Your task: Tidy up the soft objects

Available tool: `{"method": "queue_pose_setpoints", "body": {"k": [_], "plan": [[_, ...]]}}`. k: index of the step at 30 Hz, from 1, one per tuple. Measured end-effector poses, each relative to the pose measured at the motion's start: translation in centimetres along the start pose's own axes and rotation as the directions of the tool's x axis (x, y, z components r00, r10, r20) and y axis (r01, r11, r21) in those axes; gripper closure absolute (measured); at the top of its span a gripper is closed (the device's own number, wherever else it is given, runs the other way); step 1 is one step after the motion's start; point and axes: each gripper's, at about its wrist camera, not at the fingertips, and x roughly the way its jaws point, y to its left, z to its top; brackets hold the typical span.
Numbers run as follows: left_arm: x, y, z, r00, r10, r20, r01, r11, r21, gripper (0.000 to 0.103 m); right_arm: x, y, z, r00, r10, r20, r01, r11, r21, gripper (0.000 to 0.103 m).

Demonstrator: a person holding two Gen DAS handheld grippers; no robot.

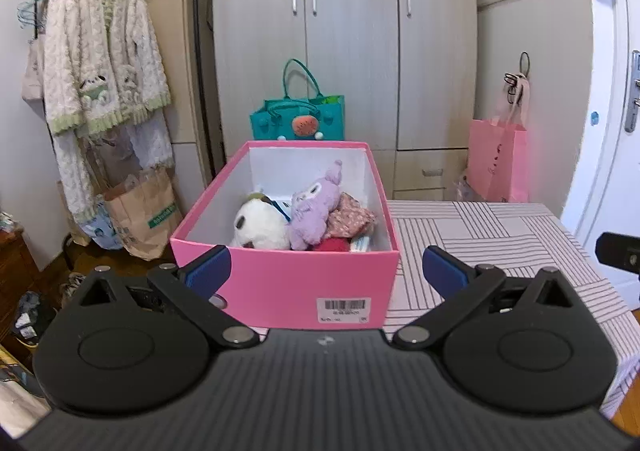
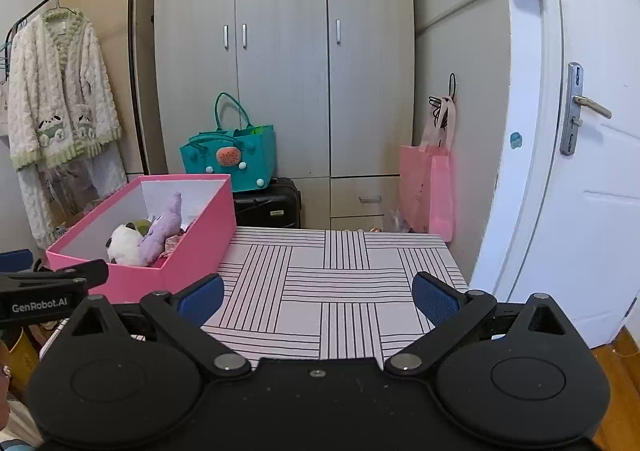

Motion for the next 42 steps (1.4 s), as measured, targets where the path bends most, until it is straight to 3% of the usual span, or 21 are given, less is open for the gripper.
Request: {"method": "queue_pose_setpoints", "body": {"k": [3, 11, 16, 31, 42], "plan": [[-0.4, -0.1, 0.3, 0.999, 0.027, 0.032, -0.027, 1.0, 0.002, 0.0, -0.2, 0.4, -0.2, 0.999, -0.045, 0.022, 0.046, 0.999, -0.015, 0.001], [-1.0, 0.0, 0.1, 0.999, 0.007, 0.043, -0.007, 1.0, 0.002, 0.0, -0.6, 0.3, -0.6, 0.993, -0.103, 0.051, 0.103, 0.995, 0.003, 0.001], [-1.5, 0.1, -0.2, 0.998, 0.025, 0.056, -0.026, 0.999, 0.02, 0.0, -0.6, -0.5, -0.5, 0.995, -0.09, 0.031, 0.088, 0.994, 0.065, 0.001], [-1.9, 0.3, -0.6, 0.999, -0.013, 0.046, 0.012, 1.0, 0.027, 0.0, -1.2, 0.3, -0.9, 0.991, -0.119, 0.059, 0.119, 0.993, 0.014, 0.001], [-1.9, 0.5, -0.4, 0.999, -0.002, 0.045, 0.001, 0.999, 0.034, 0.0, -1.1, 0.2, -0.9, 0.99, -0.131, 0.055, 0.13, 0.991, 0.011, 0.001]]}}
